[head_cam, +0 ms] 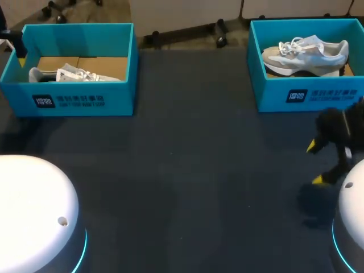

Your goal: Take the shoe out of the shoebox, open the shoe tongue, remove and reinsert the insole, then place the shoe into the shoebox

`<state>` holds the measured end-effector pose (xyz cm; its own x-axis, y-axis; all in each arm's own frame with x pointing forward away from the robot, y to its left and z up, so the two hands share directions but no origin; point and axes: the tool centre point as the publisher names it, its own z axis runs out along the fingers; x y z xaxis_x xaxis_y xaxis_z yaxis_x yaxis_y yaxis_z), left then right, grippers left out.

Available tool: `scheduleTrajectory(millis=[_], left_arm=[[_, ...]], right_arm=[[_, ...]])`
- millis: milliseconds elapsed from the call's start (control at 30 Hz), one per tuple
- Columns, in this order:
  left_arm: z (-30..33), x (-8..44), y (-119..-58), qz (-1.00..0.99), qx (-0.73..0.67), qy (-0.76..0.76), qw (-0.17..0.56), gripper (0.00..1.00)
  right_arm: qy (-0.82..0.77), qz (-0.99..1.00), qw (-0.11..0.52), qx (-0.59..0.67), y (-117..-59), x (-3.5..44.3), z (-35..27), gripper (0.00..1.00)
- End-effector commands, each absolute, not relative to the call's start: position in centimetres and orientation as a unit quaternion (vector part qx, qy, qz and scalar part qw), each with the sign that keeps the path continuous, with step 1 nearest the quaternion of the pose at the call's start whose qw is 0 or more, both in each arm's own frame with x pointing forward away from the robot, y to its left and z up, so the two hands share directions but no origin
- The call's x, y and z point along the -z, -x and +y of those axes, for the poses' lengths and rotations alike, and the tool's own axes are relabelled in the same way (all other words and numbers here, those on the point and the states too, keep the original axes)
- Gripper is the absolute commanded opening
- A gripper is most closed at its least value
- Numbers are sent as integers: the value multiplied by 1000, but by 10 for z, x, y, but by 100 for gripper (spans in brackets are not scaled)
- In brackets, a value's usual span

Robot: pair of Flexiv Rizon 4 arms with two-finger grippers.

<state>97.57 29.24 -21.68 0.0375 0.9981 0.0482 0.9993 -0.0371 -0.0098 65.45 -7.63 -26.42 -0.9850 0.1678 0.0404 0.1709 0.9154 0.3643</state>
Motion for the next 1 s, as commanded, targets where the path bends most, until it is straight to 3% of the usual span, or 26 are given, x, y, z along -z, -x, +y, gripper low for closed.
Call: scheduleTrajectory(millis=[33,400,1000], left_arm=[[293,216,-976,-693,15,720,21,100],[293,216,-976,-693,15,720,21,100],[293,216,-976,-693,15,720,21,100]], right_arm=[[160,-982,49,89,-710,240,-73,100],[242,-968,36,62,-776,204,-103,100],[278,-958,25,71,-773,196,-121,100]])
